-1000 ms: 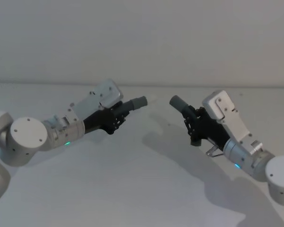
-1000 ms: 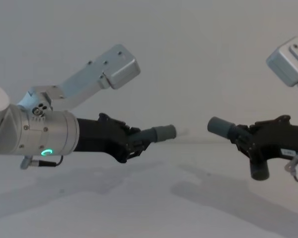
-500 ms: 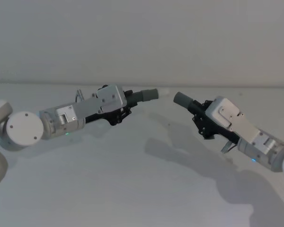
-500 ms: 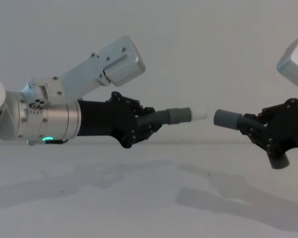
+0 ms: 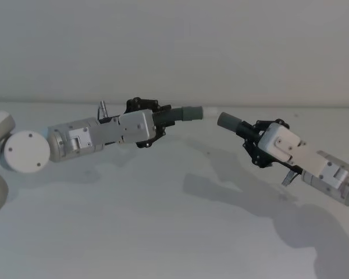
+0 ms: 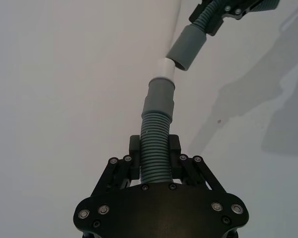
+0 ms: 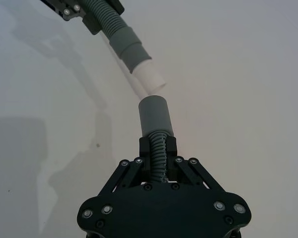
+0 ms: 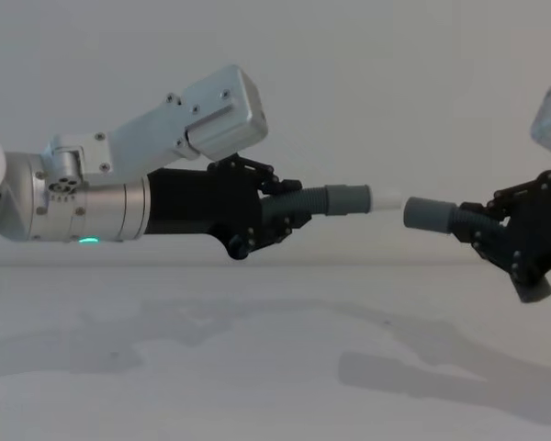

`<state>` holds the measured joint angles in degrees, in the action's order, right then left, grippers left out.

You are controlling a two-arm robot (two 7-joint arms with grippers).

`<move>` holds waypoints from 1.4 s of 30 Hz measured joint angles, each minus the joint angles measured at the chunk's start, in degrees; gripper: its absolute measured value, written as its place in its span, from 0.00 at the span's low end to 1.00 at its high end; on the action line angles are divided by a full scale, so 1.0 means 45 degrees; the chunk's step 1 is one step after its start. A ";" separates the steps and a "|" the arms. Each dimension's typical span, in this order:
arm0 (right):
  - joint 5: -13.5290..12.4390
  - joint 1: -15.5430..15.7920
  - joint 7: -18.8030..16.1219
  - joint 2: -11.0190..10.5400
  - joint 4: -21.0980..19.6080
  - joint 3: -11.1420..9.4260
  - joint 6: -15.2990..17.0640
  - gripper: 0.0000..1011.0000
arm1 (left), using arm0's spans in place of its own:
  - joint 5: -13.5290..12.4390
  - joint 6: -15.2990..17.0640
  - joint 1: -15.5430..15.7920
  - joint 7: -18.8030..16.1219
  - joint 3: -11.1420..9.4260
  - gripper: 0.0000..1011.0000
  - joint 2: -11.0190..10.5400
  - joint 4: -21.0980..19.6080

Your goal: Use both hands to pick up one end of the pipe from the table, align the ends, and insert them.

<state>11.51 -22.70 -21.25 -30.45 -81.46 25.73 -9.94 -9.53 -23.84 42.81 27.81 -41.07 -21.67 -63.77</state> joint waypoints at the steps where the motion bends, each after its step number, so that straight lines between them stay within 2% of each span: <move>1: -0.0024 -0.0001 -0.0008 0.0006 0.0013 -0.0021 -0.0040 0.15 | -0.0025 -0.0064 0.0022 0.0004 -0.0010 0.31 0.0001 0.0025; 11: -0.0829 -0.0048 -0.0387 0.0096 0.0286 -0.0457 -0.0813 0.15 | -0.0240 -0.0615 0.0210 0.0031 -0.0090 0.31 0.0014 0.0237; 19: -0.1167 -0.0139 -0.0774 -0.0011 0.0462 -0.0676 -0.1152 0.15 | -0.0327 -0.0844 0.0282 0.0044 -0.0122 0.31 0.0024 0.0321; 25: -0.1108 -0.0212 -0.0964 -0.0161 0.0542 -0.0696 -0.1170 0.15 | -0.0357 -0.0934 0.0310 0.0054 -0.0134 0.31 0.0029 0.0353; 33: -0.0714 -0.0336 -0.1148 -0.0418 0.0713 -0.0599 -0.1103 0.15 | -0.0382 -0.0998 0.0332 0.0054 -0.0143 0.31 0.0028 0.0376; 42: -0.0740 -0.0414 -0.1414 -0.0540 0.0838 -0.0552 -0.1172 0.15 | -0.0395 -0.1034 0.0343 0.0054 -0.0151 0.31 0.0029 0.0390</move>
<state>8.18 -24.56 -27.61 -32.88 -77.69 23.25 -15.21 -11.30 -28.50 44.35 28.06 -41.74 -21.54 -62.01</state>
